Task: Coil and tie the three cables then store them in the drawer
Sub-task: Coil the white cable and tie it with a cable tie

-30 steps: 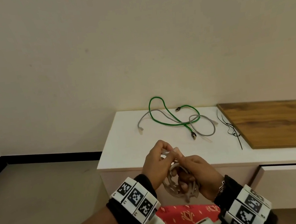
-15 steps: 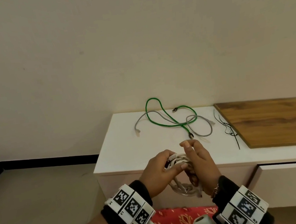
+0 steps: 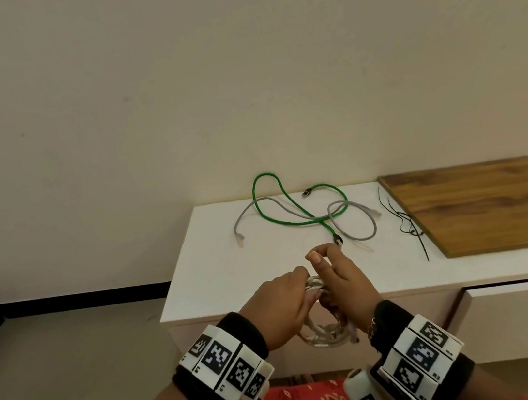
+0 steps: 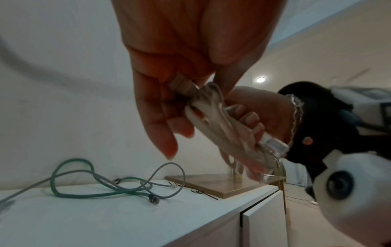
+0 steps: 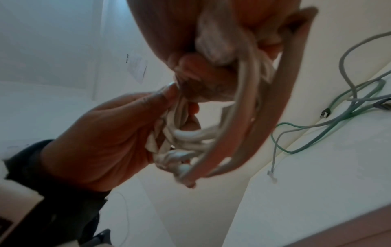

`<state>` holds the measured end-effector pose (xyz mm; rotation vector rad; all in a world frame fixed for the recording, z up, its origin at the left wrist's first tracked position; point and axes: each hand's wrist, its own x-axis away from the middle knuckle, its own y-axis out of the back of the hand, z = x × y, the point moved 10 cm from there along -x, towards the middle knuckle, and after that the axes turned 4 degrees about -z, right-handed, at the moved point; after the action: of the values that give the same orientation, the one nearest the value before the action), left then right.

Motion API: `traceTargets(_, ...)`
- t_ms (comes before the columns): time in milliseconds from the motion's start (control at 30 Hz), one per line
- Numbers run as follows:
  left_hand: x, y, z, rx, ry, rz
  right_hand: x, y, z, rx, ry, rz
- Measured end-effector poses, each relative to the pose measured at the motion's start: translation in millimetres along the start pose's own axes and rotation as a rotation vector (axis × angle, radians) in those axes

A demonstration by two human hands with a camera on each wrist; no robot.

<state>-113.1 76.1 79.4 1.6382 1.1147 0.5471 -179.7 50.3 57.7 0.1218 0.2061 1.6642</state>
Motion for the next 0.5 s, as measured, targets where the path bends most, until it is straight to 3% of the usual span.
traceTargets(367,-52.8,-36.5,16.2,-0.069,0.083,0.06,-40.7,26.6,-35.7,-0.03,-0.137,0.11)
traceTargets(500,-72.5,-46.3,25.3,-0.077,0.097,0.067,-71.9,84.8,-70.2,0.008,-0.259,0.061)
